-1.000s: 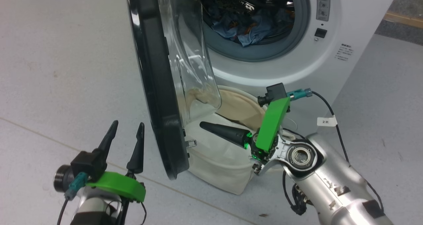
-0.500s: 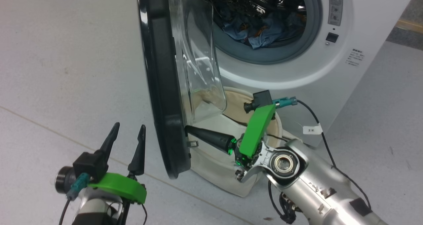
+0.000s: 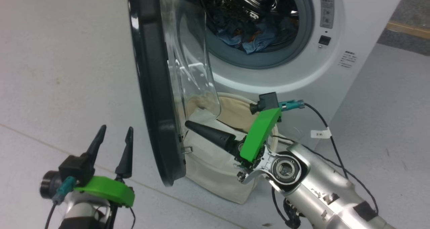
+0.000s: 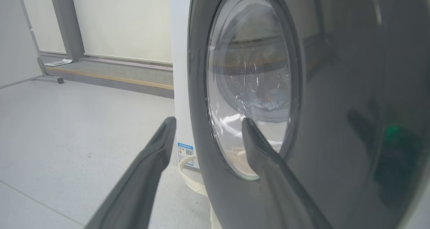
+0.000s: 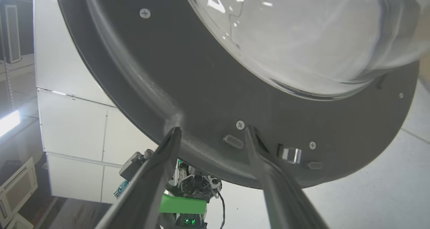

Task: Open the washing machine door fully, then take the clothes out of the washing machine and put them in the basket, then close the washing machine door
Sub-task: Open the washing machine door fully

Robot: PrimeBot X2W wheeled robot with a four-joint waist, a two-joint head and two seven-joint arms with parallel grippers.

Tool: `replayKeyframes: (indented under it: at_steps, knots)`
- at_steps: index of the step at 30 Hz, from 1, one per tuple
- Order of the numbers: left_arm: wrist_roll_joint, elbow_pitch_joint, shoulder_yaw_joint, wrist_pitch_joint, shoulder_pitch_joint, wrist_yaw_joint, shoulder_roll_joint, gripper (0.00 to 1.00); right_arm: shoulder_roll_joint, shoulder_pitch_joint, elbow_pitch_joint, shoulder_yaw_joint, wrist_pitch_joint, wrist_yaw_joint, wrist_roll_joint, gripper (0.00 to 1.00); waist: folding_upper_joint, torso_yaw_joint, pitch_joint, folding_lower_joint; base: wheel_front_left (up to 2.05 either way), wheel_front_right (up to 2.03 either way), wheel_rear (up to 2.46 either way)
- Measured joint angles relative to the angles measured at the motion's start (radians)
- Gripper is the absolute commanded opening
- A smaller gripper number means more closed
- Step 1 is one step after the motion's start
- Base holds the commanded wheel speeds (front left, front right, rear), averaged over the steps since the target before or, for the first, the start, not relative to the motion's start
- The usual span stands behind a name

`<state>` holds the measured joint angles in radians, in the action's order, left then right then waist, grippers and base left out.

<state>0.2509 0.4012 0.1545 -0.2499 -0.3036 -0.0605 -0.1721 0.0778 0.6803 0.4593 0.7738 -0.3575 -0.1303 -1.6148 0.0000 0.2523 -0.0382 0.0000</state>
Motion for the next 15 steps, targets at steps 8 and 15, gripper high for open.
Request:
replayKeyframes:
  at_steps: [8,15]
  knots:
    - [0.016,-0.011,-0.037,0.004,0.031,0.004,-0.07,1.0,0.083,-0.023,-0.096,-0.01,0.161,0.0,0.135,1.0,0.0,-0.064,0.022,0.0,0.0,0.0,0.0]
    - [0.044,-0.053,-0.082,0.026,0.043,0.009,-0.129,1.0,0.153,-0.082,-0.161,-0.035,0.361,0.0,0.216,1.0,0.0,-0.137,0.031,0.0,0.0,0.0,0.0]
